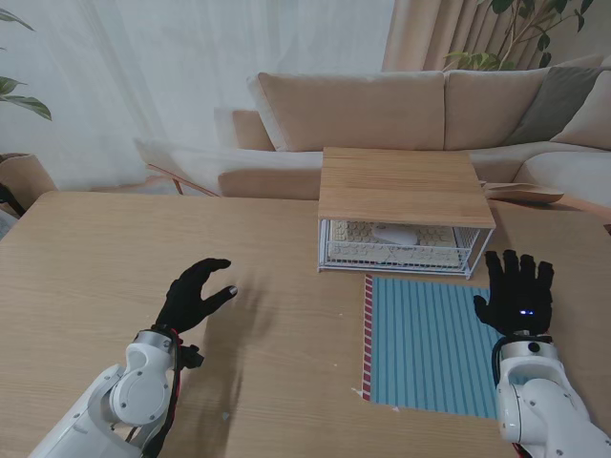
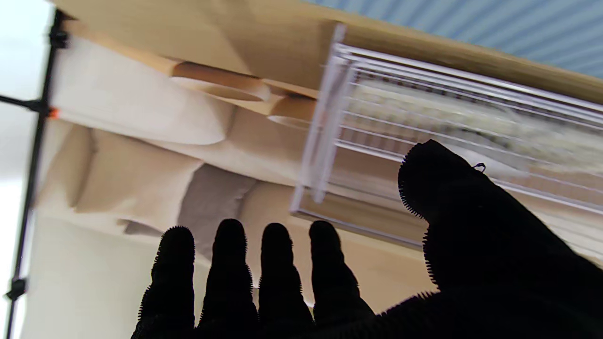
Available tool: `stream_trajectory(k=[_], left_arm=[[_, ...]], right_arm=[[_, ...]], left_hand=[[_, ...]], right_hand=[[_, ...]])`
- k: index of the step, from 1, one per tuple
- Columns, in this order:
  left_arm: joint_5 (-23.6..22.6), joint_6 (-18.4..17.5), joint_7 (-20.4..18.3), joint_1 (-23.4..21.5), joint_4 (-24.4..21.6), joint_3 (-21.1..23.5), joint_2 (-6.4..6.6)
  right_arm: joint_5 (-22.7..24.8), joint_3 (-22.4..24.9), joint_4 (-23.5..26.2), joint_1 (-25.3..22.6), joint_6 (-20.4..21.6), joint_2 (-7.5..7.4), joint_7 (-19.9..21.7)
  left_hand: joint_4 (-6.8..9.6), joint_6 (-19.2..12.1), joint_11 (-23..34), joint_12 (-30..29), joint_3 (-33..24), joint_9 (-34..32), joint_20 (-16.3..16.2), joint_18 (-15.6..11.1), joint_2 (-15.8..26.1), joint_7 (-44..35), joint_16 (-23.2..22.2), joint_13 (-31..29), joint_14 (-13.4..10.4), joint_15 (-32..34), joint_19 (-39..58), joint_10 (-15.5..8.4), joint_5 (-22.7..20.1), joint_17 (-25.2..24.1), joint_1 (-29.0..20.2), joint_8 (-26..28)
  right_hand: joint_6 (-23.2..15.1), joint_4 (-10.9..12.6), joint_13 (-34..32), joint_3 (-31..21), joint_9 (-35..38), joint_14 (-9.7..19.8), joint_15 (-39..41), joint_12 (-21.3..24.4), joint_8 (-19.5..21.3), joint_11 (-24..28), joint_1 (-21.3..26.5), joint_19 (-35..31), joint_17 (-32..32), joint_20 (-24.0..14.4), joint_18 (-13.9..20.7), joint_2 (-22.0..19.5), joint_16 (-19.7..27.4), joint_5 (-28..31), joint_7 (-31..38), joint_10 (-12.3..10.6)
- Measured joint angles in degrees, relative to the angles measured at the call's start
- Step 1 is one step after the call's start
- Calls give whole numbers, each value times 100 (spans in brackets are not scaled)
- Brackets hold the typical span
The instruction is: Unroll the mouse pad and set up the keyboard and mouse from the tabletop organizer
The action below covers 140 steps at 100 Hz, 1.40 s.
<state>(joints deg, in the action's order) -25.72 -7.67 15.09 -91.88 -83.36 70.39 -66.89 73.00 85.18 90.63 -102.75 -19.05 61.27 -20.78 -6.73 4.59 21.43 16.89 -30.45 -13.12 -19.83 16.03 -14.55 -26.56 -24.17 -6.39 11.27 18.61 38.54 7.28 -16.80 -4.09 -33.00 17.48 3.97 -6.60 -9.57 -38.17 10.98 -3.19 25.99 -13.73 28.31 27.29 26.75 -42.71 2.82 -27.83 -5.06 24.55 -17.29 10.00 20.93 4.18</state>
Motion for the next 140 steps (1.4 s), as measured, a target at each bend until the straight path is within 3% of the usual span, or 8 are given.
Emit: stream_trajectory(k=[6,17,33,52,61,77,114,140], left_arm=[[-10,0,0,7,12,0,0],[6,0,-5,13,20,4,0],[14,-23,-3,18,26,9,0],[40,-40,29,24,30,47,-10],[83,-42,48,24,30,68,-19],[99,-80,68,24,28,93,-25],[129,-103,162,40,49,201,-57],[142,-131,224,51,65,233,-62]], right_arm=[[-20,-40,148,-3,285,-6,190],[39,-91,538,-29,722,-42,978],[-58,-376,704,79,1180,-114,1281],[-180,-857,707,494,1609,-159,1503],[-334,-1126,636,806,1726,-180,1611],[-529,-1716,92,1544,1773,-184,1447],[-1022,-2707,-1130,2809,1306,-97,1240],[-1302,-3071,-1713,3181,1030,-1,978]], left_hand=[[0,0,0,0,0,0,0,0,-1,0,0,0,0,-1,0,0,0,0,0,0],[0,0,0,0,0,1,0,0,-1,0,0,20,0,-66,0,0,86,0,0,0],[0,0,-35,0,0,1,0,0,-1,0,0,20,0,-89,-7,0,93,0,0,0],[0,0,-40,0,12,1,0,0,-1,0,0,20,0,-144,-76,0,94,0,0,0],[0,0,-40,0,68,1,0,1,-1,0,0,20,0,-146,-77,1,94,0,0,0],[0,0,-41,0,107,1,0,1,-1,0,0,20,0,-147,-101,1,94,0,0,0],[0,0,-42,0,132,1,0,2,-1,0,-1,21,0,-151,-361,1,94,-20,0,0],[0,0,-42,0,132,1,-7,3,-1,0,-1,21,0,-152,-431,1,94,-20,0,0]], right_hand=[[-239,0,2,201,0,170,-247,95,-3,-281,-68,142,-1,1,88,0,112,-79,-9,-178],[-324,0,3,344,0,338,-701,302,-67,-826,-232,294,-1,1,159,-2,335,-254,-148,-211],[-324,0,4,535,0,330,-619,282,-68,-890,-280,432,-24,-125,160,-2,341,-256,-358,-166],[-149,0,4,535,0,83,-30,-113,346,-9,-280,437,-174,-642,156,-2,54,-48,-365,-33],[68,0,-105,535,0,6,366,-417,536,796,-280,256,-302,-781,156,3,-152,244,-318,52],[282,0,-289,140,0,-57,718,-671,547,1753,-280,-369,-416,-719,166,141,-293,462,-122,164],[336,0,-502,-302,10,-64,940,-745,547,2012,-280,-967,-495,-350,224,210,-443,538,149,246],[404,0,-568,-468,135,-125,1012,-784,547,2148,-275,-1118,-563,-291,229,278,-502,607,290,315]])
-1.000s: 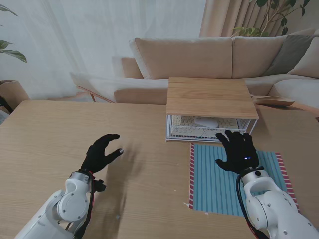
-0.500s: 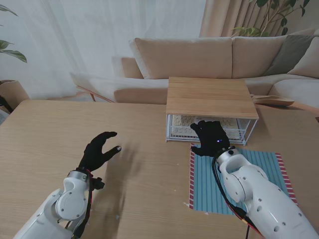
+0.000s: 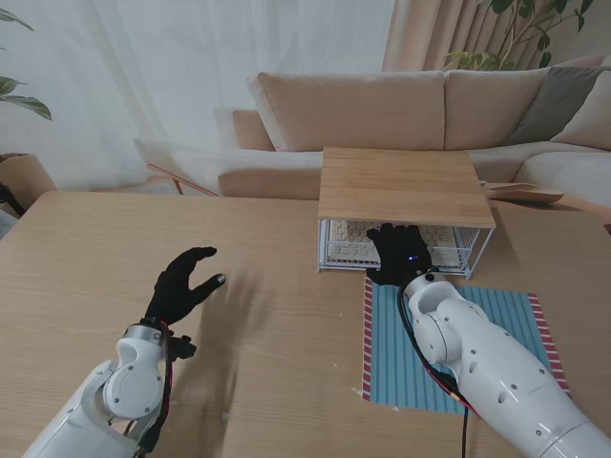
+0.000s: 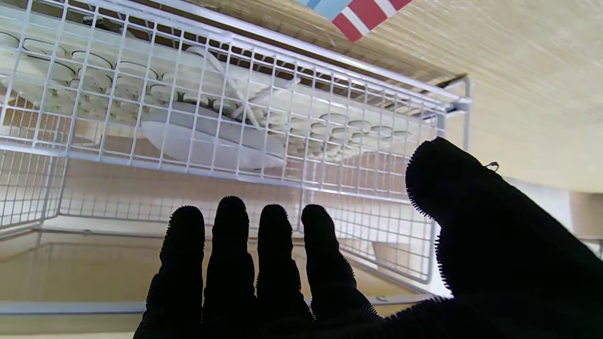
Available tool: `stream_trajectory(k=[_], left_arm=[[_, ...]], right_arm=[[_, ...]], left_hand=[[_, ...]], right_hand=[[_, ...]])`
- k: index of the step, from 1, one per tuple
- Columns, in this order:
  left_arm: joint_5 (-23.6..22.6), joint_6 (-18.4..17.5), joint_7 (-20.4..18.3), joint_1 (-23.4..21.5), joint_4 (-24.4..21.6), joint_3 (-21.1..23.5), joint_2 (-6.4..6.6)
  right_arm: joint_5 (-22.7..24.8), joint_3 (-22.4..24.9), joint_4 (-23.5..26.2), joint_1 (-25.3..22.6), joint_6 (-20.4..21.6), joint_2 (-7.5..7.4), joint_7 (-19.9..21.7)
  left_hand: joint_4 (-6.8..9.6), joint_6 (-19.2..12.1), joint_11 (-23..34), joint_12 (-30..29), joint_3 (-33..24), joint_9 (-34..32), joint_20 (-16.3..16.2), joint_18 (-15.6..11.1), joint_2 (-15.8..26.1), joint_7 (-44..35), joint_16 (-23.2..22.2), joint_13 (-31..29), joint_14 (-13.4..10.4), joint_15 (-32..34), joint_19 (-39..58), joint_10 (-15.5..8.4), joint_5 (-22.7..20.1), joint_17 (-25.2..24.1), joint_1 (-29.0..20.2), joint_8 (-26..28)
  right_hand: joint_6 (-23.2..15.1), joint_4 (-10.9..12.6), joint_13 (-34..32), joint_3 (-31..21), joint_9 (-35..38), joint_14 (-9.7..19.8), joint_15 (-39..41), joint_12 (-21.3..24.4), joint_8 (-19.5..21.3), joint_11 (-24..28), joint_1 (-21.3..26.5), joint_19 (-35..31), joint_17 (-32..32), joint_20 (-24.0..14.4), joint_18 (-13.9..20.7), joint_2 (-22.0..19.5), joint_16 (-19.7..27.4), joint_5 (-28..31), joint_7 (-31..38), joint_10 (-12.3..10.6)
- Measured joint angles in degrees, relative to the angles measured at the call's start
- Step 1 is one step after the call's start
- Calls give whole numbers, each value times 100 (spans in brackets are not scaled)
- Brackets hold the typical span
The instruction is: Unroll the mouse pad and set up the keyboard and mouse from the tabletop organizer
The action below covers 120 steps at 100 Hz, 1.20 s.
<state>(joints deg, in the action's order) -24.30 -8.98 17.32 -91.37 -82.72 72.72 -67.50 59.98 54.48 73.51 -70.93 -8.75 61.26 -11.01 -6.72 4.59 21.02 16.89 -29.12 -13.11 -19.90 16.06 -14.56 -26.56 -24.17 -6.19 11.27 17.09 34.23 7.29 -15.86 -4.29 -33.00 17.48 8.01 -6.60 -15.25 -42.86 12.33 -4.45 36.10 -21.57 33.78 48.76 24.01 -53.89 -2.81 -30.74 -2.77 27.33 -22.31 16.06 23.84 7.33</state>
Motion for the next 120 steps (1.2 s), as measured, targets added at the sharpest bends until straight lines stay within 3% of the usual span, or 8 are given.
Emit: stream_trajectory(k=[28,52,64,82,96,102,108,120], left_arm=[[7,6,-8,3,1,-6,0],[16,17,-20,11,12,-21,0],[57,31,-15,11,12,-20,-2],[130,58,10,6,3,-11,-20],[124,62,14,14,11,-13,-22],[122,71,13,17,15,-17,-22],[119,76,10,19,16,-17,-22],[120,82,8,22,18,-23,-22]], right_arm=[[-397,-356,-505,447,-78,82,-129],[-720,-604,-791,679,-203,178,-228],[-1116,-684,-971,755,-218,260,-353],[-1202,-845,-1222,873,-302,353,-445],[-1258,-931,-1272,918,-414,370,-406],[-1371,-954,-1328,948,-437,398,-444],[-1435,-962,-1383,972,-459,432,-512],[-1441,-963,-1432,982,-488,474,-625]], left_hand=[[0,2,0,0,0,0,-66,1,0,0,-1,0,0,0,-7,2,0,0,0,0],[0,2,0,0,0,0,-71,3,0,0,-2,0,0,0,-8,4,0,0,0,0],[0,3,0,0,0,0,-73,4,0,0,-3,0,0,0,-85,5,0,-3,0,0],[0,3,0,0,0,0,-73,47,0,0,-55,0,0,-2,-154,10,0,-6,0,0],[0,3,0,0,0,0,-75,48,0,0,-56,0,0,-2,-227,28,0,-13,0,0],[0,3,0,0,0,0,-129,48,0,0,-57,0,0,-2,-230,35,0,-14,0,0],[0,3,0,0,0,0,-136,48,0,0,-57,0,0,-2,-300,36,0,-14,0,0],[0,3,0,0,0,0,-141,49,0,0,-57,0,1,-3,-314,37,0,-14,0,0]], right_hand=[[1,0,-281,-137,235,-3,158,-49,0,74,88,-166,-148,89,1,-1,-59,211,247,5],[1,0,-834,-298,796,-79,862,-267,127,489,219,-650,-551,140,3,12,-423,579,1061,65],[-30,0,-1018,-358,960,-83,1054,-299,201,536,286,-767,-709,142,-2,12,-503,712,1221,72],[-152,0,-1270,-517,1262,-91,1343,-413,331,709,642,-1034,-871,142,-16,42,-646,922,1512,74],[-234,0,-1520,-640,1447,-229,1708,-524,336,800,942,-1346,-1071,-2,-226,-14,-806,1043,1689,74],[-293,-2,-1589,-641,1627,-236,1773,-585,110,841,1149,-1360,-1142,-126,-237,-6,-863,1098,1959,76],[-364,-213,-1719,-640,1805,-262,1785,-627,-92,857,1293,-1410,-1245,-186,-283,-6,-874,1176,2218,76],[-658,-213,-1952,-585,2313,-296,1782,-618,-479,898,1639,-1415,-1454,-231,-373,-10,-874,1366,2986,78]])
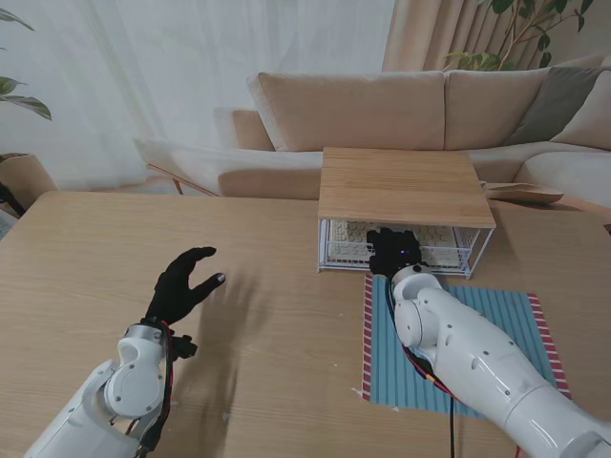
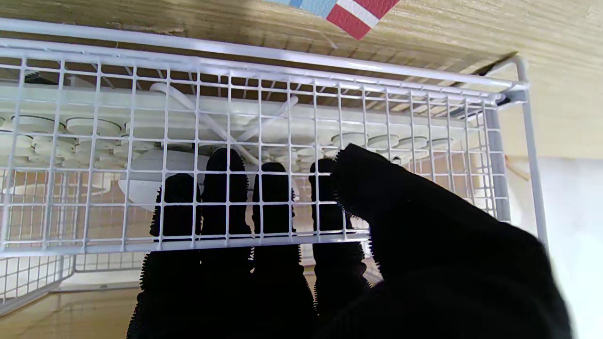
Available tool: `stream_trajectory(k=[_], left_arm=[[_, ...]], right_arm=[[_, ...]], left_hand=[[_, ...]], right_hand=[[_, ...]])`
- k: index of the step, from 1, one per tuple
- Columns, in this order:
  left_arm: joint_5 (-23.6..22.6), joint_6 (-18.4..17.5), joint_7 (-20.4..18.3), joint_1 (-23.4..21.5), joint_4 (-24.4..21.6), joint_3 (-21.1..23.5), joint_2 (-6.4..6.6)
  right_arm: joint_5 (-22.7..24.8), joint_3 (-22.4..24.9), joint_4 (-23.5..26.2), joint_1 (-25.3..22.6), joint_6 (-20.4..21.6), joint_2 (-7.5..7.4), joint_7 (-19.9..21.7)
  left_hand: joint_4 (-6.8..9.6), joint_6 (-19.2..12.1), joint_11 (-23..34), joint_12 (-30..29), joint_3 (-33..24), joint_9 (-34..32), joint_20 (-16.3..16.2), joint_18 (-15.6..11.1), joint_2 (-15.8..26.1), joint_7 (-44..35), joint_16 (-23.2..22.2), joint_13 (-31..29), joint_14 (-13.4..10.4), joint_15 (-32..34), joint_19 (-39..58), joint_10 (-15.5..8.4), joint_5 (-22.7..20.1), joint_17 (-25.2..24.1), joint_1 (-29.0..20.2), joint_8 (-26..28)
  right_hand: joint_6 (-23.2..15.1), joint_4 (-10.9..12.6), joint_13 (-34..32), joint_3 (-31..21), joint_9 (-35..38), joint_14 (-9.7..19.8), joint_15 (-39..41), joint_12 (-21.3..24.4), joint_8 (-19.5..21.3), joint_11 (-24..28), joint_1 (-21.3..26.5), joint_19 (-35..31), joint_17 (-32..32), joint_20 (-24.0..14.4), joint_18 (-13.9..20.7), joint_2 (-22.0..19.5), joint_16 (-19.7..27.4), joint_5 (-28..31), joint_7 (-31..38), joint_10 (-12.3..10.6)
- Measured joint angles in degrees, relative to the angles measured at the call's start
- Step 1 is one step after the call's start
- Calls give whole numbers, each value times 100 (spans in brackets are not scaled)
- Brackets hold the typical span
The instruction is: Unroll the mouse pad and set up the keyboard and mouse from the tabletop organizer
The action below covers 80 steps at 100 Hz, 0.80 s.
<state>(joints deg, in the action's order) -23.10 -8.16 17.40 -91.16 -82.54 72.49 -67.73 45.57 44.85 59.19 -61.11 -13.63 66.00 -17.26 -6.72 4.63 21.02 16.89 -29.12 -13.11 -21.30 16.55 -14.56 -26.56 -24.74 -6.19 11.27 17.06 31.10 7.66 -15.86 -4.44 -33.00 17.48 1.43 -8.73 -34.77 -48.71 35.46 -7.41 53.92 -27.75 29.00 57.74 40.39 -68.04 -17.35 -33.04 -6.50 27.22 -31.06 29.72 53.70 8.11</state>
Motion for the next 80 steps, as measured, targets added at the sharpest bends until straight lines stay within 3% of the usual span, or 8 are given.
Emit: stream_trajectory(k=[13,15,20,29,38,80], left_arm=[[8,4,-9,0,0,-17,0],[8,4,-9,0,0,-19,0],[7,6,-9,0,0,-22,0],[7,44,-6,0,-3,-26,0],[7,65,-3,-1,-4,-32,0],[7,88,4,1,-1,-47,-3]], right_arm=[[40,-58,-87,16,2,20,-187],[59,-62,-88,16,2,20,-190],[102,-67,-88,15,2,20,-185],[172,-77,-84,11,3,16,-184],[184,-68,-70,-4,2,14,-198],[582,87,391,-277,25,-149,109]], left_hand=[[0,0,0,0,0,0,-54,1,0,0,-1,0,0,-2,-74,1,0,-9,0,0],[0,0,0,0,0,0,-56,1,0,0,-1,0,0,-3,-157,1,0,-14,0,0],[0,1,0,0,0,0,-59,4,0,0,-1,0,0,-28,-304,1,-3,-27,0,0],[0,6,0,0,0,0,-70,4,0,0,-1,0,0,-59,-508,1,-6,-39,0,0],[0,10,0,0,0,0,-495,9,0,0,-1,0,0,-59,-801,1,-22,-38,0,0],[0,19,0,0,1,0,-621,10,0,0,-2,1,0,-60,-873,3,-88,-38,0,0]], right_hand=[[-280,0,-445,-50,643,-1,125,11,-5,89,290,-313,-402,-173,-96,20,0,598,303,0],[-338,-111,-545,-66,747,-1,150,11,-5,89,296,-375,-481,-216,-141,23,0,688,314,0],[-403,-115,-686,-73,916,-1,214,11,-79,89,296,-503,-609,-292,-182,113,0,875,317,0],[-408,-118,-762,-126,1045,-1,235,-21,-87,91,296,-530,-701,-321,-215,209,0,987,301,0],[-408,-294,-818,-204,1138,-2,247,-100,-88,108,296,-558,-753,-353,-221,256,0,1067,263,24],[-402,-344,-964,-389,1250,-41,314,-306,-19,172,296,-658,-898,-518,-288,389,0,1167,218,114]])
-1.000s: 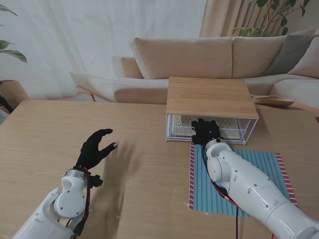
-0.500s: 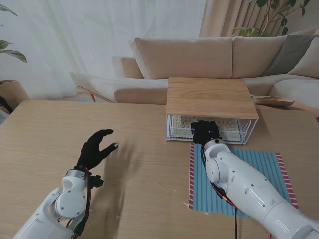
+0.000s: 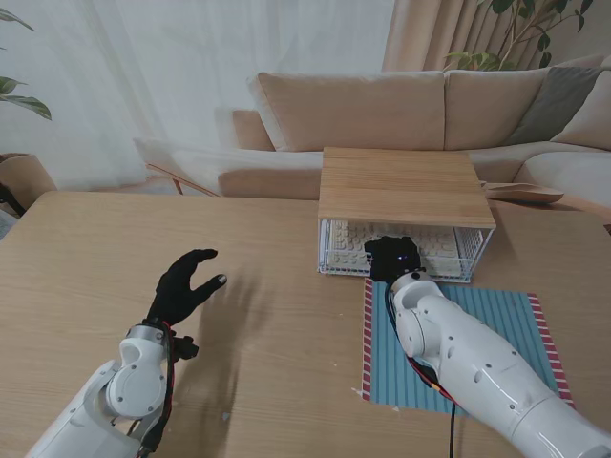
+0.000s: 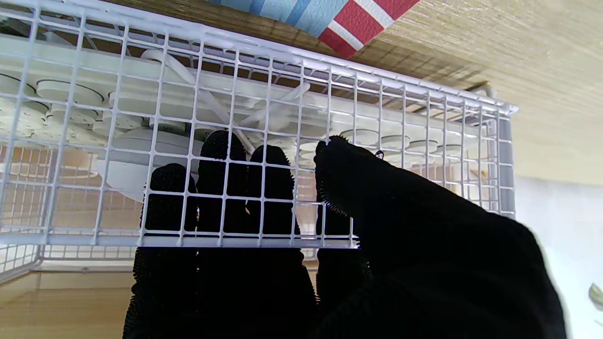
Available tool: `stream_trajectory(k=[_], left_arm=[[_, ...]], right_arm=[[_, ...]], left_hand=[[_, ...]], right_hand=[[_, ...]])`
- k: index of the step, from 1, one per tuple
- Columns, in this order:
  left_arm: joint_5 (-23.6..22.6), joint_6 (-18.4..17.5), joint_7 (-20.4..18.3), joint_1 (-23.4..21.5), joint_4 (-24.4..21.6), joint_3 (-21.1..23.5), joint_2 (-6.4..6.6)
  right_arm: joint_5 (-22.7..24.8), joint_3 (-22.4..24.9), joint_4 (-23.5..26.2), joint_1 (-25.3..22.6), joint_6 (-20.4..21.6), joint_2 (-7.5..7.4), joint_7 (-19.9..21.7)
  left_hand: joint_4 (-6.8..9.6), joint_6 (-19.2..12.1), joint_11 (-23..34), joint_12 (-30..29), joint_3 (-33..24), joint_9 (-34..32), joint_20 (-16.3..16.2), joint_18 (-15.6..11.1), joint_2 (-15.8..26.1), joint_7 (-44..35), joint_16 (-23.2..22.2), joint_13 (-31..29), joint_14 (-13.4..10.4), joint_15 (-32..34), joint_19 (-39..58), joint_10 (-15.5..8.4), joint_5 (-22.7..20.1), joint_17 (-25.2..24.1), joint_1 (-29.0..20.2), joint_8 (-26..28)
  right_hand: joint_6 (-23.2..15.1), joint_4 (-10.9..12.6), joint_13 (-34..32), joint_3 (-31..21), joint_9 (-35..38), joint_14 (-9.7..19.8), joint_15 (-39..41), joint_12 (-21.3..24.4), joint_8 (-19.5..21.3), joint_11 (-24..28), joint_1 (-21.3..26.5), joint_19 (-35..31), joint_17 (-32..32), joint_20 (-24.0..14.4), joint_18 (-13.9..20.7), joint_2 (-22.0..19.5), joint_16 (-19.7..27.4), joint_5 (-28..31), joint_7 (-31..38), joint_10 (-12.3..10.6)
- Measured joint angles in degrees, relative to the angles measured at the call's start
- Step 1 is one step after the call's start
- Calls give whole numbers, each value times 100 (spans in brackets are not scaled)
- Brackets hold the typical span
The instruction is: Unroll the mouse pad and set up the keyboard and mouse from the tabletop organizer
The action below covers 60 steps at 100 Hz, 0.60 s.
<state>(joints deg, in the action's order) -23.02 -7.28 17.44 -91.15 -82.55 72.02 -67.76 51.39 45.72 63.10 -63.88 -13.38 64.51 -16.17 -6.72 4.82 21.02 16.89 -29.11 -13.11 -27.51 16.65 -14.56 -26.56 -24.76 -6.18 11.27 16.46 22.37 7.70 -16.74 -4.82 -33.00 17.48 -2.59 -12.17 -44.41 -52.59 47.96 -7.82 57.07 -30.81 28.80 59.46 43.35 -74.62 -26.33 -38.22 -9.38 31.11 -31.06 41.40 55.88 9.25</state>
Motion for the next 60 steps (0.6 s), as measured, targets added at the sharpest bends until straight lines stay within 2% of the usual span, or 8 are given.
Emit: stream_trajectory(k=[31,60], left_arm=[[7,4,0,6,9,1,-4],[4,2,9,13,23,2,-5]], right_arm=[[335,320,542,-392,63,-135,358],[501,459,769,-580,105,-193,477]], left_hand=[[0,9,0,0,0,0,-21,0,0,0,0,0,0,-1,-2,1,-1,0,0,0],[1,17,0,0,0,0,-84,0,0,0,0,0,0,-11,-13,1,-3,0,0,0]], right_hand=[[7,-41,-4,-66,1,-14,89,-199,210,0,0,-87,-1,-213,-2,0,0,0,-46,15],[9,-41,-4,-77,1,-17,95,-252,345,0,0,-101,3,-276,-4,0,-43,0,-98,17]])
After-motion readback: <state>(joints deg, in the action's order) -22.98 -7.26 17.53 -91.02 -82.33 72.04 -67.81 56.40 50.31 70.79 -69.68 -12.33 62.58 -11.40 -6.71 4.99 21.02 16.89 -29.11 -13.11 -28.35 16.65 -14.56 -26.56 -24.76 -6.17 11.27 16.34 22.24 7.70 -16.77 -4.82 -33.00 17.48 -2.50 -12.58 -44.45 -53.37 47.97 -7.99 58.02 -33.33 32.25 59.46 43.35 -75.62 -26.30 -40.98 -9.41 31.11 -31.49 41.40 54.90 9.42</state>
